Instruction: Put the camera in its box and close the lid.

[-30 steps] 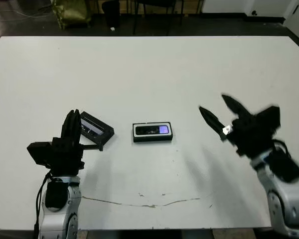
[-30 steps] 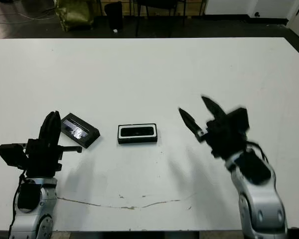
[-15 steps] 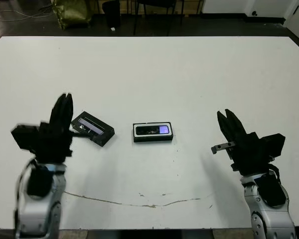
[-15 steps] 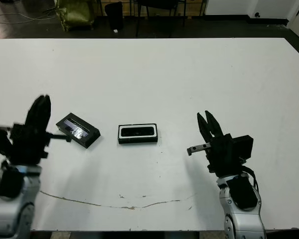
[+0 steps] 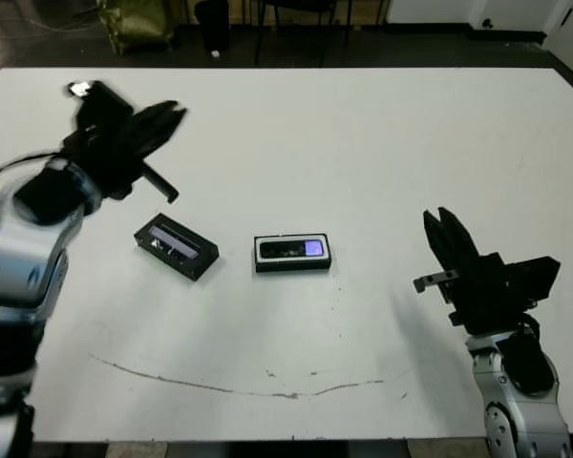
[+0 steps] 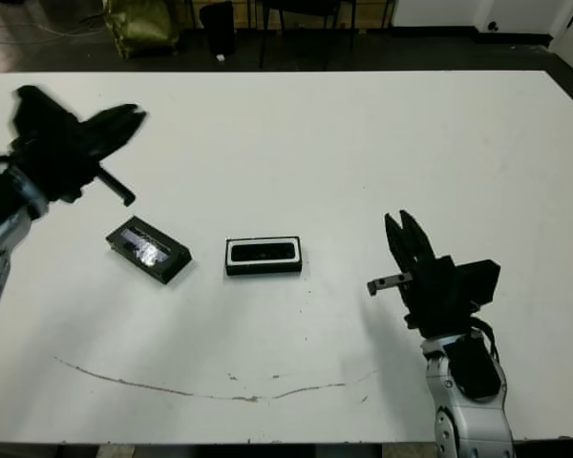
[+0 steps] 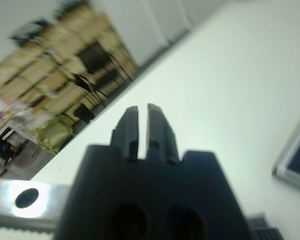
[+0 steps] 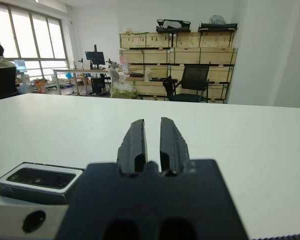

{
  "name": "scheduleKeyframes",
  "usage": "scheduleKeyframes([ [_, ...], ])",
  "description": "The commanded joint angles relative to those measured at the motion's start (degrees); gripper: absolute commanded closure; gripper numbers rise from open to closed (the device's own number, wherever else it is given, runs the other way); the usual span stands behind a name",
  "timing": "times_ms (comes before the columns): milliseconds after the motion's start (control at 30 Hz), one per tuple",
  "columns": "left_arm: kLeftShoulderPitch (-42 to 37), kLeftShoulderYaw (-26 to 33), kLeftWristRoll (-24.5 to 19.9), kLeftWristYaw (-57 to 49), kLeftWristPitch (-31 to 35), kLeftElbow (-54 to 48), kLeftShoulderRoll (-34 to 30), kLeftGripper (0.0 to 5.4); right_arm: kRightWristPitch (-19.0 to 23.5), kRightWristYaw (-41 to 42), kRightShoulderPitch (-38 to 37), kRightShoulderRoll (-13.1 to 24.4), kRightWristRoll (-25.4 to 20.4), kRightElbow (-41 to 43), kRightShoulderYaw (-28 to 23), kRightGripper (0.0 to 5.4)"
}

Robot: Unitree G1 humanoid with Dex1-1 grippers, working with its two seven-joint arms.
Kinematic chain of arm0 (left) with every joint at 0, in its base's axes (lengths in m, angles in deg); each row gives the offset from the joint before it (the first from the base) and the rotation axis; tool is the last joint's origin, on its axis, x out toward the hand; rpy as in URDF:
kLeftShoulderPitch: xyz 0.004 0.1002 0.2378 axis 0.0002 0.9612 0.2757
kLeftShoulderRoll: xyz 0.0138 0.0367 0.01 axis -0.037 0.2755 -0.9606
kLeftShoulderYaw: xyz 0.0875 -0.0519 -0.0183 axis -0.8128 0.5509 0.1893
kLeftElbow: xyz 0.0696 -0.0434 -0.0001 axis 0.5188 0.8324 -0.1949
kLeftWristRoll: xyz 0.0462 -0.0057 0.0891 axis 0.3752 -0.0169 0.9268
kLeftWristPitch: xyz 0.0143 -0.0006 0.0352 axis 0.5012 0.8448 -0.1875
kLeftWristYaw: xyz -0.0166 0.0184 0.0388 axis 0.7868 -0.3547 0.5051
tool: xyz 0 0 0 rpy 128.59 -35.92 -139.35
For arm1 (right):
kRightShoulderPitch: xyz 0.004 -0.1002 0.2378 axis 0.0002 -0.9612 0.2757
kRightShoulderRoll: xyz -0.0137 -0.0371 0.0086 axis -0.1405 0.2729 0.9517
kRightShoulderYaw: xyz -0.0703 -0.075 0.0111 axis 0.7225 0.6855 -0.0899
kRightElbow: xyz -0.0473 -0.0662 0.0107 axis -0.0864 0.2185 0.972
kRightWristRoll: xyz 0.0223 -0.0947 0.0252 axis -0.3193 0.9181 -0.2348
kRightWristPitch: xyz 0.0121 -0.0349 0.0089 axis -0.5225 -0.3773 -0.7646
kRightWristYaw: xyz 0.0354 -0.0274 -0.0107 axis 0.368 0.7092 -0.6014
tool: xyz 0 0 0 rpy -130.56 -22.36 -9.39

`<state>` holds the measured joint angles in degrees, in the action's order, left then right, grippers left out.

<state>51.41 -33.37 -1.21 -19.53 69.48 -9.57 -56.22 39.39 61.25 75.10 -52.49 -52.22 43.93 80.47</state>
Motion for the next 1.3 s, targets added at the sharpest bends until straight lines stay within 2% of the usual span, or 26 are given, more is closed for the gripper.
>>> scheduleKeyframes([
  [33,-6.1,-6.9,5.7,7.1,-2.3,7.1,-2.3,5.4,1.1,-0.3,-0.6,0.5,-0.9,-0.5,-0.7,5.38],
  [200,-13.3,-16.0,15.0,14.7,-1.5,12.6,-1.5,5.4,0.9,-0.3,-0.6,1.3,-0.5,-0.1,-1.0,5.38],
  [367,-16.9,-23.0,19.8,22.8,-4.1,19.9,1.2,5.4,0.8,-0.5,-0.6,1.4,-0.6,0.1,-1.2,5.38],
  [467,-17.8,-26.0,22.4,26.4,-5.8,22.2,2.4,5.4,-1.0,0.4,-0.3,1.5,-0.9,-1.2,-1.4,5.38],
  [533,-17.7,-27.7,24.2,28.1,-7.5,22.9,2.9,5.4,-0.7,0.1,-0.4,1.4,-0.9,-1.1,-1.3,5.38],
  [733,-17.7,-29.3,25.2,33.8,-11.3,25.4,4.3,5.4,0.8,-0.7,-0.7,1.7,-0.4,0.2,-1.1,5.38],
  [933,-16.1,-29.8,26.9,35.5,-12.1,25.2,5.2,5.4,0.9,-0.4,-0.5,1.6,-1.0,0.0,-1.1,5.38],
  [1133,-15.3,-31.0,28.0,38.9,-11.8,22.4,4.6,5.4,0.5,-0.5,-0.2,1.5,-0.7,-0.5,-0.9,5.38],
  [1300,-14.6,-31.0,28.4,40.5,-14.9,19.0,2.9,5.4,0.7,-0.6,-0.5,1.4,-1.1,-0.1,-1.0,5.38],
])
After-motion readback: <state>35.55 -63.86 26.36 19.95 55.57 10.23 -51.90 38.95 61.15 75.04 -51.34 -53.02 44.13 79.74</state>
